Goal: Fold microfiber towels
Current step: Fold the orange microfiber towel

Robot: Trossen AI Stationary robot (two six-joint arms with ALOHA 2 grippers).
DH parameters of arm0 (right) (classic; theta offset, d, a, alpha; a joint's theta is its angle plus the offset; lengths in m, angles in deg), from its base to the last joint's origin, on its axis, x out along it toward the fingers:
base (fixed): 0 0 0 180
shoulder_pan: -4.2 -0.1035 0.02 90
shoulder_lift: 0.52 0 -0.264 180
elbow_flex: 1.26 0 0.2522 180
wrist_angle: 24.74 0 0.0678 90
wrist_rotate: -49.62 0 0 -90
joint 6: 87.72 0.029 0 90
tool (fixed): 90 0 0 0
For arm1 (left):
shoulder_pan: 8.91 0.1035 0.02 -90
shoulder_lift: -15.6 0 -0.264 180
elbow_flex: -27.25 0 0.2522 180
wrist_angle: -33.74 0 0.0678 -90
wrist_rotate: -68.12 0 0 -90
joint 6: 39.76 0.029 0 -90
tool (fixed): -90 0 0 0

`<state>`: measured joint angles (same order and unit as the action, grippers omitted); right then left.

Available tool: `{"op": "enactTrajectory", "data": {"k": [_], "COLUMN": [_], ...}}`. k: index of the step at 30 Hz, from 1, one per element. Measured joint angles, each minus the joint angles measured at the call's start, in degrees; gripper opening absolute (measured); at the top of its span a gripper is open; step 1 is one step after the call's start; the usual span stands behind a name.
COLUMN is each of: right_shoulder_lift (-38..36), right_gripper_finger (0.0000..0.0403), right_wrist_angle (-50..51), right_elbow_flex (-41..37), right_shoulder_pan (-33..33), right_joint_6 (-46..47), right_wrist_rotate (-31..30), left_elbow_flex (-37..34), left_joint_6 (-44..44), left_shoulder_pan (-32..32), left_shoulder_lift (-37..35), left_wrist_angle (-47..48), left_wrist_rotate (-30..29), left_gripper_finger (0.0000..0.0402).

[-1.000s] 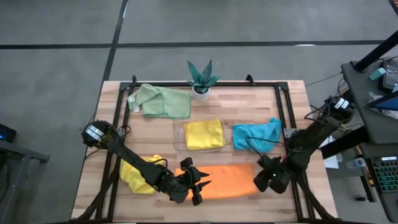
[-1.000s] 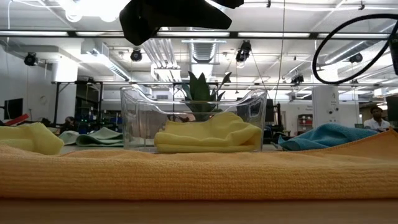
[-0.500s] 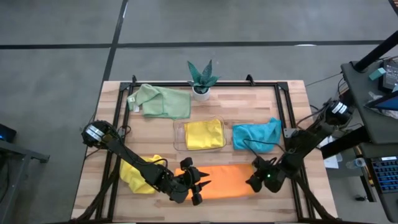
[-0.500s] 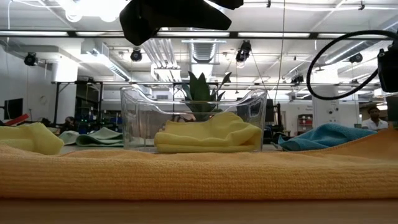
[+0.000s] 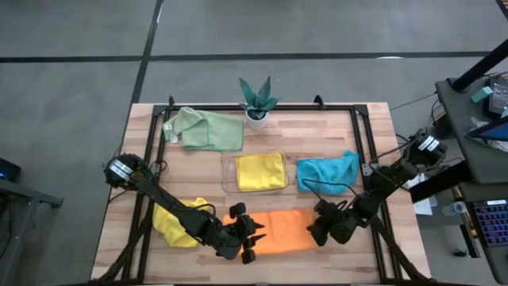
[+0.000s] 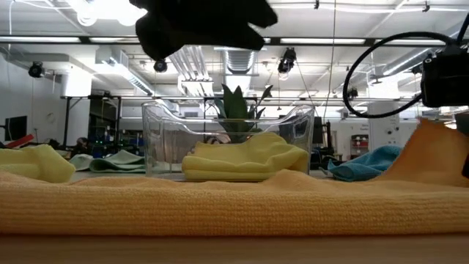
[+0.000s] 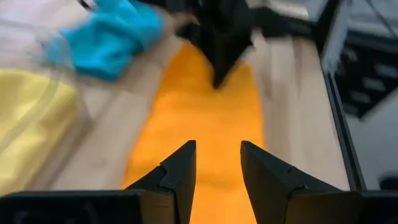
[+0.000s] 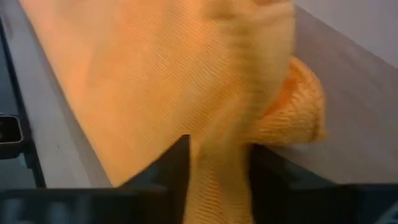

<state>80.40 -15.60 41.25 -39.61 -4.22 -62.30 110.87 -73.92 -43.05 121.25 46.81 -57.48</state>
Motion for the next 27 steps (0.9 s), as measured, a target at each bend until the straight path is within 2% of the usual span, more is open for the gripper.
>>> {"op": "enactTrajectory", "data": {"k": [3,5,11,16,22,27], "right_shoulder_lift": [-0.3,-1.0,-4.8,-6.7,-5.3,-3.1], "right_gripper_finger": [0.0040,0.0018,0.0013,0.0013,0.0013,0.0013], "right_wrist_angle": [0.0,0.0,0.3,-1.4,-9.4,-21.0], "right_elbow_flex": [0.0,0.0,0.0,0.0,0.0,0.1], "right_shoulder_pan": [0.0,0.0,0.0,0.1,1.7,4.3], "right_joint_6": [-2.3,-4.2,-8.9,-10.1,-13.3,-20.8], "right_wrist_rotate": [0.0,0.0,1.2,0.5,-0.7,-0.8], "left_elbow_flex": [0.0,0.0,0.0,0.0,-0.5,-2.2], "left_joint_6": [-1.5,-5.0,-21.2,-30.3,-31.4,-31.5], "left_shoulder_pan": [-0.4,-0.6,-1.7,-3.3,-5.6,-7.3], "left_shoulder_lift": [0.0,-0.1,-0.4,-0.4,-0.4,-0.4], "left_wrist_angle": [3.8,8.4,30.5,43.1,44.7,38.8], "left_wrist_rotate": [7.1,11.6,20.4,21.5,24.5,24.5], "left_gripper_finger": [0.0111,0.0111,0.0111,0.0111,0.0111,0.0111]}}
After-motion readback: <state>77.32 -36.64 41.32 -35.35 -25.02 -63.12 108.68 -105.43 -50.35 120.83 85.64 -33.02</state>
